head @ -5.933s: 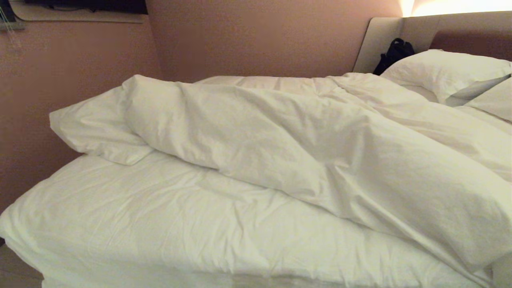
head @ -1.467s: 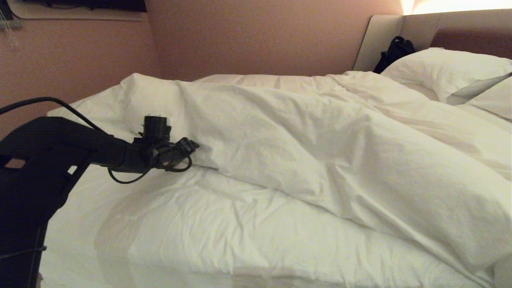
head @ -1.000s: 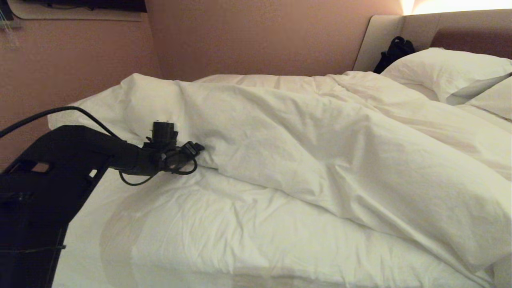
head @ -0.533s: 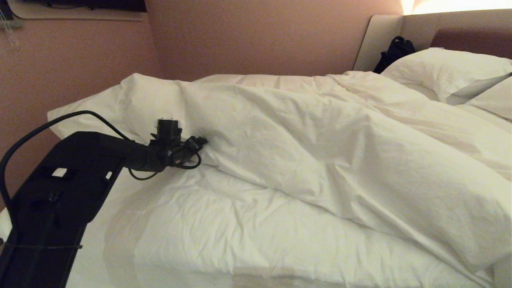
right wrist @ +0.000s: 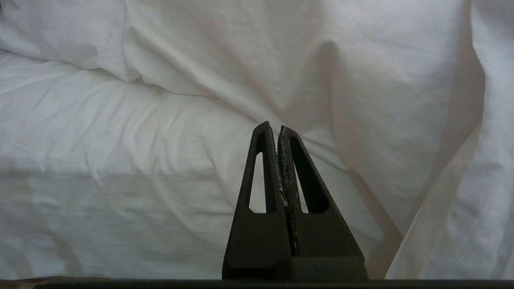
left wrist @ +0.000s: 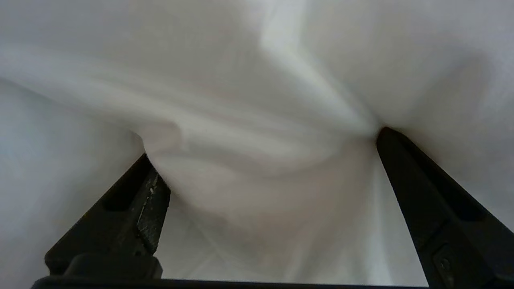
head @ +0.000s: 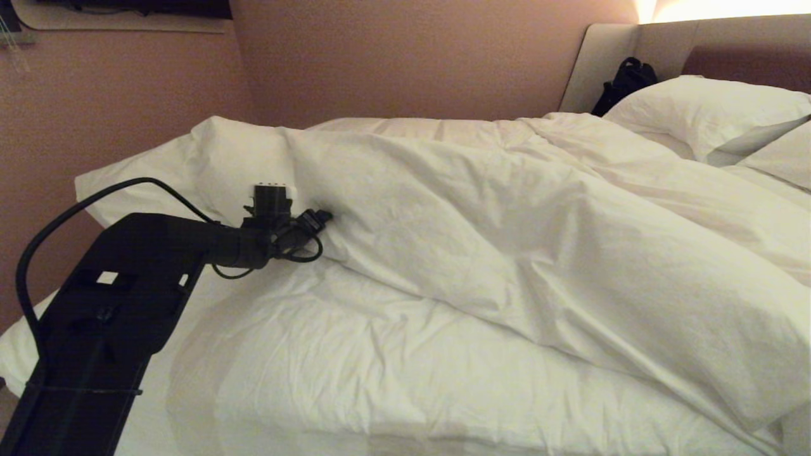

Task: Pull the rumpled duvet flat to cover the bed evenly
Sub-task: Flatten the corners of the folded blanket

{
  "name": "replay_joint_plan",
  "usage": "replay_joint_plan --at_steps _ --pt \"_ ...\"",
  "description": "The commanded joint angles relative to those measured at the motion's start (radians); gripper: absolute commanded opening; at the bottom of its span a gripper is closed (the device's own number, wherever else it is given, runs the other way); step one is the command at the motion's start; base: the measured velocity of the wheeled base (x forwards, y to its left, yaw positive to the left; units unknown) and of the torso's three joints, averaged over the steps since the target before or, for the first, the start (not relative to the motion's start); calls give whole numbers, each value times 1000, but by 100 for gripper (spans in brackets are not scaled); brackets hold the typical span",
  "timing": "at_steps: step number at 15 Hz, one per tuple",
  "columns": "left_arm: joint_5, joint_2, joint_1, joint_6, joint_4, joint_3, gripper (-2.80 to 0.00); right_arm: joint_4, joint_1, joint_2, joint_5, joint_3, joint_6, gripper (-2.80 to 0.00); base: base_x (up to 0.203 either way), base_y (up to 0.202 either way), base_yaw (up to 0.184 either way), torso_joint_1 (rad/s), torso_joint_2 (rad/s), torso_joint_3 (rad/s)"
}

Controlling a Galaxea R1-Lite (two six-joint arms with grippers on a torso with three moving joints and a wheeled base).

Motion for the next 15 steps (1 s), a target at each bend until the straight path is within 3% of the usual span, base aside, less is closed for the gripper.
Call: replay_joint_plan --at_steps 1,6,7,15 --pt "-1 5 -8 -4 -1 -2 0 0 0 0 0 0 0 -280 0 0 0 0 0 0" --pt "2 -3 -16 -2 25 -3 0 0 0 0 0 0 0 -280 0 0 0 0 0 0" --pt "2 -4 -16 -2 33 -5 -280 0 0 0 0 0 0 -280 0 0 0 0 0 0" --pt "2 -26 -16 -4 34 6 -280 0 0 0 0 0 0 -280 0 0 0 0 0 0"
